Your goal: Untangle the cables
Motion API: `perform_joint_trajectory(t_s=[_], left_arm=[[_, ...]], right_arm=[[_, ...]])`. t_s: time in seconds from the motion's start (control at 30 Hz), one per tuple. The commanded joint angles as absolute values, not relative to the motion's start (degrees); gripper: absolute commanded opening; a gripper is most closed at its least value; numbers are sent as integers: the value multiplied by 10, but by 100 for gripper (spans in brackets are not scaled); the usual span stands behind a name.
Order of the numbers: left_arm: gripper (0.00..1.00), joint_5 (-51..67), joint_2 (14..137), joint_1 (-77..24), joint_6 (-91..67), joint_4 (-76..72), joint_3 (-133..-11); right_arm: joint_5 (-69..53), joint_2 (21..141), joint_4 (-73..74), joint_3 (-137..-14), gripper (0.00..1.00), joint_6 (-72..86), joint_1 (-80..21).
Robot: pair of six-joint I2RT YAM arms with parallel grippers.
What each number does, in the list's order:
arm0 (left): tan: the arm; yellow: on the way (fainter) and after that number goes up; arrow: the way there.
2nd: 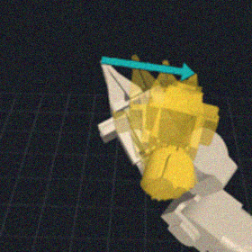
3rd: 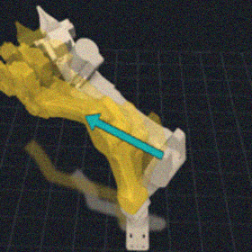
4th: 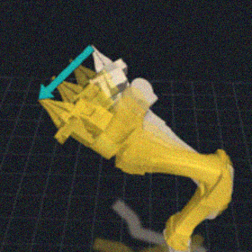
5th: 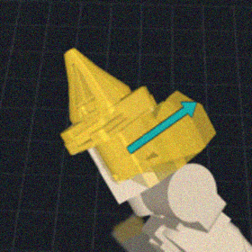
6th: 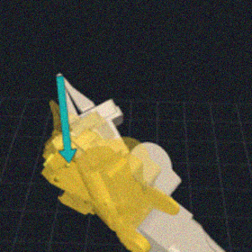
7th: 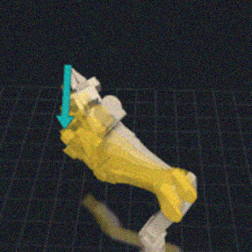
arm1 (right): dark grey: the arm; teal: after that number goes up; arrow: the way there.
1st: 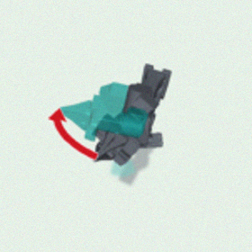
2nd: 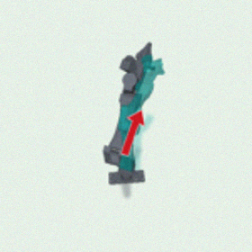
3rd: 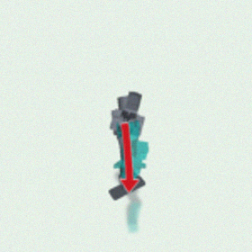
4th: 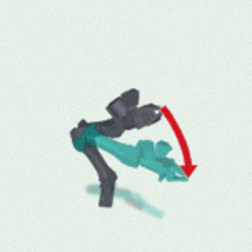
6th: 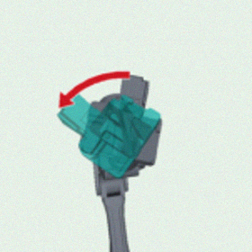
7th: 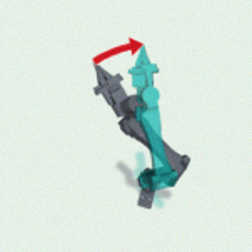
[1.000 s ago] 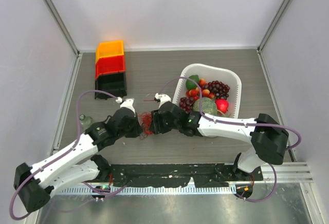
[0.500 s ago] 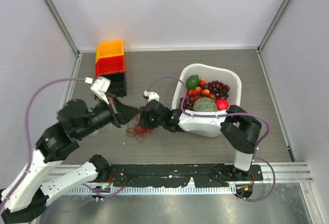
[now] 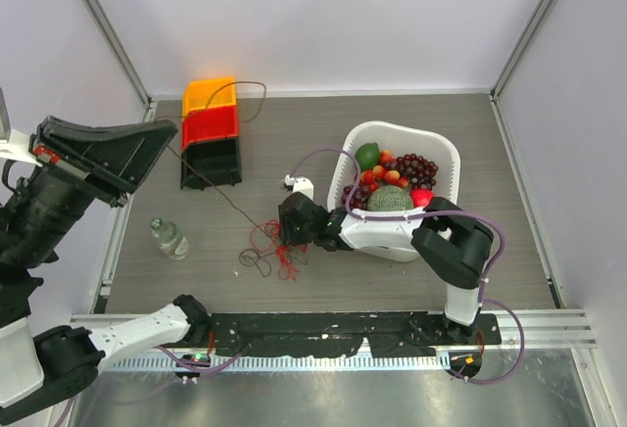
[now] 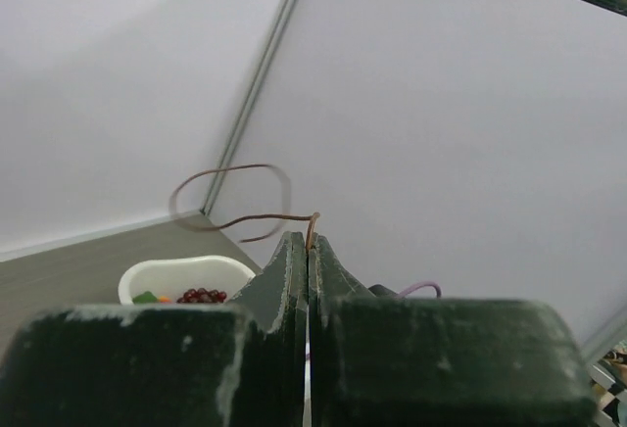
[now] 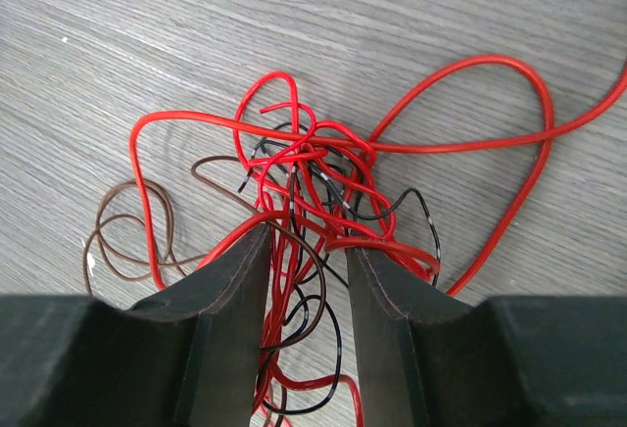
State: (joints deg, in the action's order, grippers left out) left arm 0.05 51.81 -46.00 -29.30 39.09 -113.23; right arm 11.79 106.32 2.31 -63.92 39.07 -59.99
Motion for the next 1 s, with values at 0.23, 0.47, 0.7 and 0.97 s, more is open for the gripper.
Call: perform_joint_trajectory(t_s=[0.23, 0.47, 0.7, 0.97], left_arm=[[0, -45, 607, -458, -293, 353, -1280], [0, -36, 641, -458, -289, 293, -1378], [0, -70, 651, -458, -279, 265, -1373], [0, -126, 651, -459, -268, 219, -1374]], right_arm=[[176, 1070, 32, -624, 42, 351, -598], [172, 1090, 10, -620, 43, 341, -598], [190, 1090, 26, -638, 42, 321, -598], [208, 1109, 68, -670, 43, 295, -597]])
